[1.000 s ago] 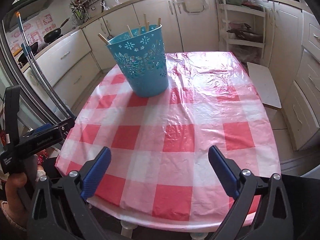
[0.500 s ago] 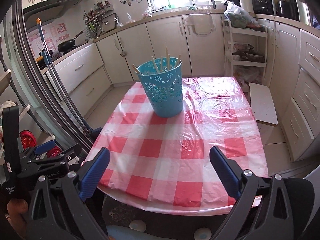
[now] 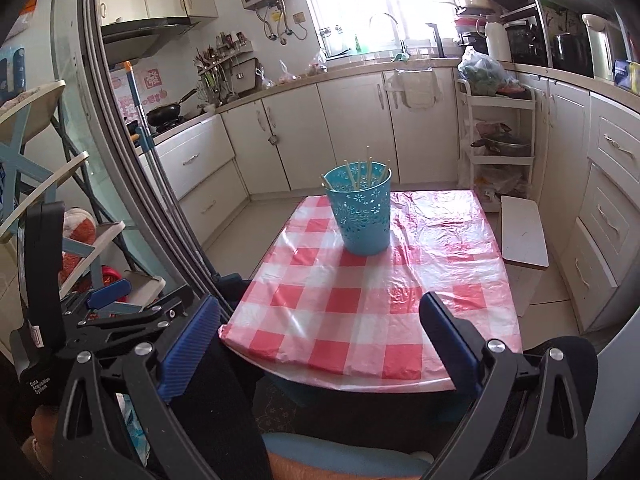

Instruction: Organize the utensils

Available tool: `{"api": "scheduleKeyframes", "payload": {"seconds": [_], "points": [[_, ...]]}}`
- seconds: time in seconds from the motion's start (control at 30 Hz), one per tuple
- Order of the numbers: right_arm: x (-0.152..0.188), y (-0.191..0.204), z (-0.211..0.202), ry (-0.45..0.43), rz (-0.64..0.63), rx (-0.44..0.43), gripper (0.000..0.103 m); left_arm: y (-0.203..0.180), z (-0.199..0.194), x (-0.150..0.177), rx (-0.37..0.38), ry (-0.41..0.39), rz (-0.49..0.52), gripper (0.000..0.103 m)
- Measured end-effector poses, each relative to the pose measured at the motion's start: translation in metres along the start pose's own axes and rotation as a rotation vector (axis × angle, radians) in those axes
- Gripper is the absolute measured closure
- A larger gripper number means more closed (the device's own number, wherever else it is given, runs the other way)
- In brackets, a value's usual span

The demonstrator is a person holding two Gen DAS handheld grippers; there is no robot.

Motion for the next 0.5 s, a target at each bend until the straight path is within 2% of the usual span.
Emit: {"api": "scheduleKeyframes", "payload": {"seconds": [0.2,0.5], "points": [[0.015,0.011,-0.023,-0.031,0.026,0.016,0.007,-0.002,-0.028,0.010,0.029,-0.041,-0.005,0.008],[0.014,0.011,-0.037,-0.067,0.028,0.048,0.007,-0.007,-0.046,0.015,0.048,-0.070,-0.001,0.008]]}}
Point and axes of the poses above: each gripper's, at about its wrist camera, not at the fingertips, and z roughly the way its jaws point, y to its left, x to its underside, the point moved 3 cm from there along z, roughly the way its jaws point, and after that the axes turned 14 degrees about -z, right-handed, at the moved point
